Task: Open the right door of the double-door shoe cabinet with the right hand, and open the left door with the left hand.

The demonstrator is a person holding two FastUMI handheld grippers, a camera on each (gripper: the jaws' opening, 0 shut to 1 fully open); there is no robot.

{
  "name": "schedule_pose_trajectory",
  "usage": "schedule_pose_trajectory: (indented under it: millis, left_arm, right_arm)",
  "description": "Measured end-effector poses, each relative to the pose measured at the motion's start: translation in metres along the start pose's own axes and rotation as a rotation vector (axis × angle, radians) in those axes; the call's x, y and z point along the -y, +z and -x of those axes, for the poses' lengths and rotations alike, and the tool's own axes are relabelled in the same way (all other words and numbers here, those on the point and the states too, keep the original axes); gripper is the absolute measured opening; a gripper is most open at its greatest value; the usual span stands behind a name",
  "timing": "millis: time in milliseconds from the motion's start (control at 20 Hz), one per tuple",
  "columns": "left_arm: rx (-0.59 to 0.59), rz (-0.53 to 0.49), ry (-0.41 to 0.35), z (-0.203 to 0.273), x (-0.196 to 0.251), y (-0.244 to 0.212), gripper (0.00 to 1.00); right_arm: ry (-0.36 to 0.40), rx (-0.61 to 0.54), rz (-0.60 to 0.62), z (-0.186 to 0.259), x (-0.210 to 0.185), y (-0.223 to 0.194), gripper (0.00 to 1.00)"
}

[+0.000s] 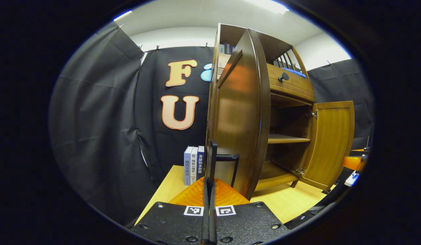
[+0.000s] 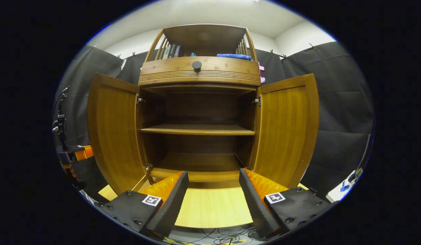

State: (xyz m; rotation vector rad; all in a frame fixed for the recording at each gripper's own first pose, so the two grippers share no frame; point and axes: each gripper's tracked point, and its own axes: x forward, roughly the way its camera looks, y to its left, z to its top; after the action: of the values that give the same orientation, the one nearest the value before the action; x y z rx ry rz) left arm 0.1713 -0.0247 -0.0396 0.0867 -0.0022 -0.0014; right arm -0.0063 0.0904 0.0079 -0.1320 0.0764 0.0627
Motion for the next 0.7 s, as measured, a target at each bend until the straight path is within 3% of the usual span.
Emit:
schedule_pose_trajectory:
  millis: [350, 500, 700]
  left_arm:
    - [-0.006, 0.006, -0.034, 0.0, 0.001, 0.0, 0.0]
    - [-0.016, 0.037, -0.031, 0.005, 0.007, -0.001, 0.0]
    - [0.012, 0.002, 0.02, 0.009, -0.004, 0.007, 0.09]
  right_arm:
    - [0.008, 0.012, 0.005, -0.001, -0.004, 0.007, 0.89]
    - [0.026, 0.01, -0.003, -0.001, -0.005, 0.009, 1.0]
    - [0.03, 0.019, -0.005, -0.001, 0.005, 0.018, 0.89]
